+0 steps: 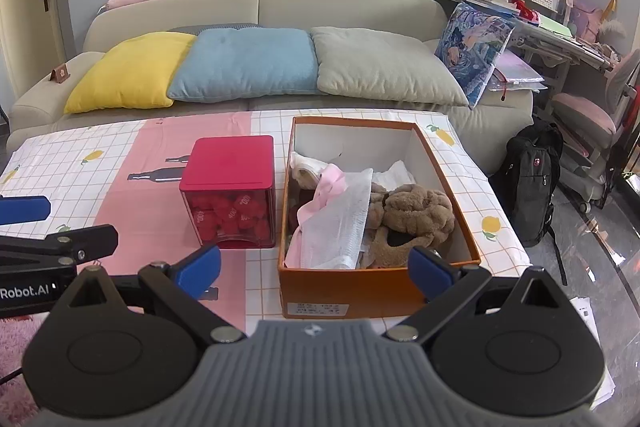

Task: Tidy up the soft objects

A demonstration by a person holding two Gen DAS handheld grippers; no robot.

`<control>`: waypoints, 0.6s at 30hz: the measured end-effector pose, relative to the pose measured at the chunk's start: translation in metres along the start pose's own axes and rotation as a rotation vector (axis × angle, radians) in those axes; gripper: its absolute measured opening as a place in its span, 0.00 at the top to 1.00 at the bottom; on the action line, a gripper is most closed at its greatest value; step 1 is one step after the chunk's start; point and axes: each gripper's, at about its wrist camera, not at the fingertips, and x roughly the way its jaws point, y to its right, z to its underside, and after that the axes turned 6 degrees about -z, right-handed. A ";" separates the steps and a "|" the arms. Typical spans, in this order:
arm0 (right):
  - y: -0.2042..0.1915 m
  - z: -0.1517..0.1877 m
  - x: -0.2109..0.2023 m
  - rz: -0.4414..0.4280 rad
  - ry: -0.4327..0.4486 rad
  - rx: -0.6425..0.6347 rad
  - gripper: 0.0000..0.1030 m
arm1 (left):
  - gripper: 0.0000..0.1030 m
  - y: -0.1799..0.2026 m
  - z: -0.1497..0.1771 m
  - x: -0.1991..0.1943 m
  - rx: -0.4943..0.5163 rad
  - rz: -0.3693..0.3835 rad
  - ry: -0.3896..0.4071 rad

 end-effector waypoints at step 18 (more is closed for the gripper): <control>0.000 0.000 0.001 -0.003 -0.003 -0.003 0.05 | 0.06 0.001 0.001 0.001 -0.002 -0.006 -0.012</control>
